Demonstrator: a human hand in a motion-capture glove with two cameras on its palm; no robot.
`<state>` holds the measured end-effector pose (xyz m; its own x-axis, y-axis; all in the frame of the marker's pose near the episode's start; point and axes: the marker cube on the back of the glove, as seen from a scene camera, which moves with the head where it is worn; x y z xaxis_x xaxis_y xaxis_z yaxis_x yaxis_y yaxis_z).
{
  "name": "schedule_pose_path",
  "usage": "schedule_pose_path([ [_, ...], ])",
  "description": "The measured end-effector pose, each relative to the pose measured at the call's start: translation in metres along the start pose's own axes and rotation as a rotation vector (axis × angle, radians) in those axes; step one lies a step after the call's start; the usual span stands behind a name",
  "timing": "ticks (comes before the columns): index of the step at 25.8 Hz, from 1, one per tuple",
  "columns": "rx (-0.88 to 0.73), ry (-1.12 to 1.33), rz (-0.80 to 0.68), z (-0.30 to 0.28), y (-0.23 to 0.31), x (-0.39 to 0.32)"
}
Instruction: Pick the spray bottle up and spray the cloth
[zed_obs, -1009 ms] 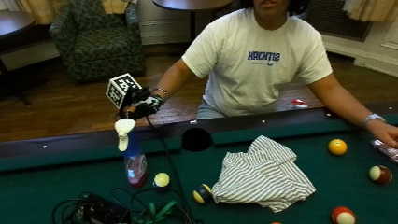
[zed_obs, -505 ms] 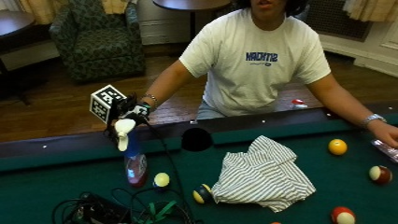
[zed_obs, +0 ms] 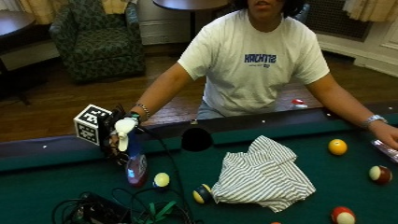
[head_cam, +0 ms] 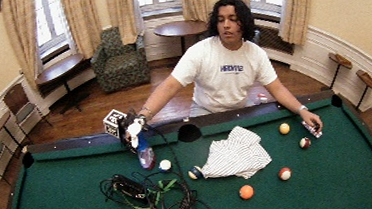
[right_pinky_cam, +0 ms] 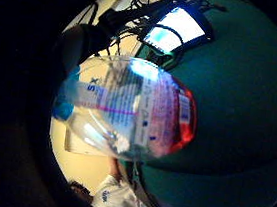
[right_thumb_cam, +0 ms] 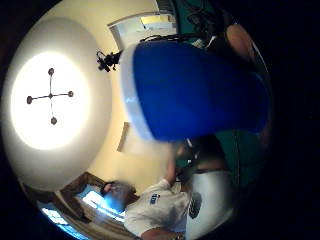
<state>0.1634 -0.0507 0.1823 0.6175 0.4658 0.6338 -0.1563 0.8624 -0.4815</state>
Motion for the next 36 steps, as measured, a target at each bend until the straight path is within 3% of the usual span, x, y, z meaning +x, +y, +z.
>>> schedule_pose_path([
  [10, 0.008, -0.016, -0.062, 0.020, -0.032, -0.007],
  [17, 0.320, 0.003, -0.093, 0.024, -0.056, -0.019],
  [21, 0.413, 0.020, -0.116, 0.036, -0.072, -0.037],
  [36, 0.380, 0.161, -0.182, 0.029, -0.032, -0.022],
])
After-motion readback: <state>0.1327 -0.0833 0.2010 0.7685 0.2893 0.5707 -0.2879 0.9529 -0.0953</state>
